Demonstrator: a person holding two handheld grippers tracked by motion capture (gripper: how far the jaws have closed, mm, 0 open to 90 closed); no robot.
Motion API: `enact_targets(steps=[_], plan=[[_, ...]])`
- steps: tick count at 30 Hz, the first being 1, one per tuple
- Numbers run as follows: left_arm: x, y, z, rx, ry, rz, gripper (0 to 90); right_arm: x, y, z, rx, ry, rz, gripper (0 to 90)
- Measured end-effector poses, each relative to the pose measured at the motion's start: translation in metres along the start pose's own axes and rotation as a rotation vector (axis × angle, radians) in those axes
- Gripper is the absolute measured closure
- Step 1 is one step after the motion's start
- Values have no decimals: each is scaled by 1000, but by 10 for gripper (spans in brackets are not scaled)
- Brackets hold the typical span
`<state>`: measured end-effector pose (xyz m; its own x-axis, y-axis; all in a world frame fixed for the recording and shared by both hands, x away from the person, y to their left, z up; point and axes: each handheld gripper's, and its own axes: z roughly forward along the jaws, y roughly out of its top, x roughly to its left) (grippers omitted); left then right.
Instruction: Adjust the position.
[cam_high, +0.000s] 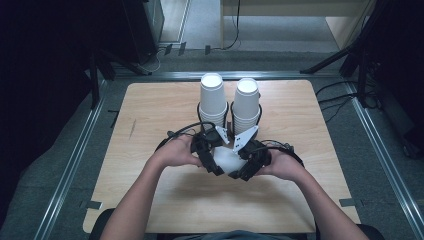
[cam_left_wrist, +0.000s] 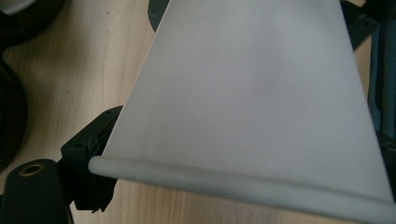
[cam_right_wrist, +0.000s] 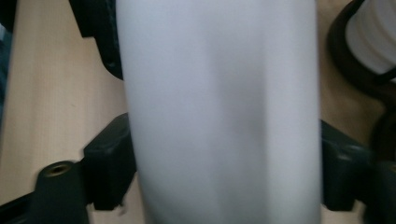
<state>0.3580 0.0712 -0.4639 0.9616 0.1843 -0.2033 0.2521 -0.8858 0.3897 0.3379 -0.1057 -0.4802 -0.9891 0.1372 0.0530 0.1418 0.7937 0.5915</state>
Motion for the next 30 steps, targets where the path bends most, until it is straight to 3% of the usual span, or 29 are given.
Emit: enact_targets(steps=[2, 6, 9, 12, 13, 15, 17, 20, 24, 27, 30], plan=[[0, 0, 0, -1, 9, 6, 92, 3, 0, -1, 2, -34, -32, 220], [-2, -3, -1, -27, 23, 43, 74, 2, 1, -2, -2, -28, -32, 225], [-1, -4, -1, -38, 20, 30, 35, 2, 0, -4, -8, -21, -24, 225], [-2, -5, -4, -77, 46, 33, 15, 0, 0, -6, -19, -37, -29, 224], [-4, -6, -7, -111, 55, 54, 5, 0, -1, -10, -34, -51, -27, 224], [-4, -6, -9, -126, 43, 56, 0, 0, -1, -11, -42, -48, -26, 224], [-5, -8, -13, -187, 45, 55, 0, 0, -1, -16, -67, -41, -19, 223], [-5, -11, -17, -217, 42, 50, 0, -2, -2, -21, -81, -39, -8, 223], [-3, -17, -20, -272, -8, 39, 0, -1, -4, -25, -88, -34, -1, 222], [-3, -22, -21, -315, 9, 40, 0, 0, -4, -27, -89, -29, 2, 222], [-2, -25, -22, -340, -1, 26, 0, 0, -5, -30, -102, -24, 8, 221]])
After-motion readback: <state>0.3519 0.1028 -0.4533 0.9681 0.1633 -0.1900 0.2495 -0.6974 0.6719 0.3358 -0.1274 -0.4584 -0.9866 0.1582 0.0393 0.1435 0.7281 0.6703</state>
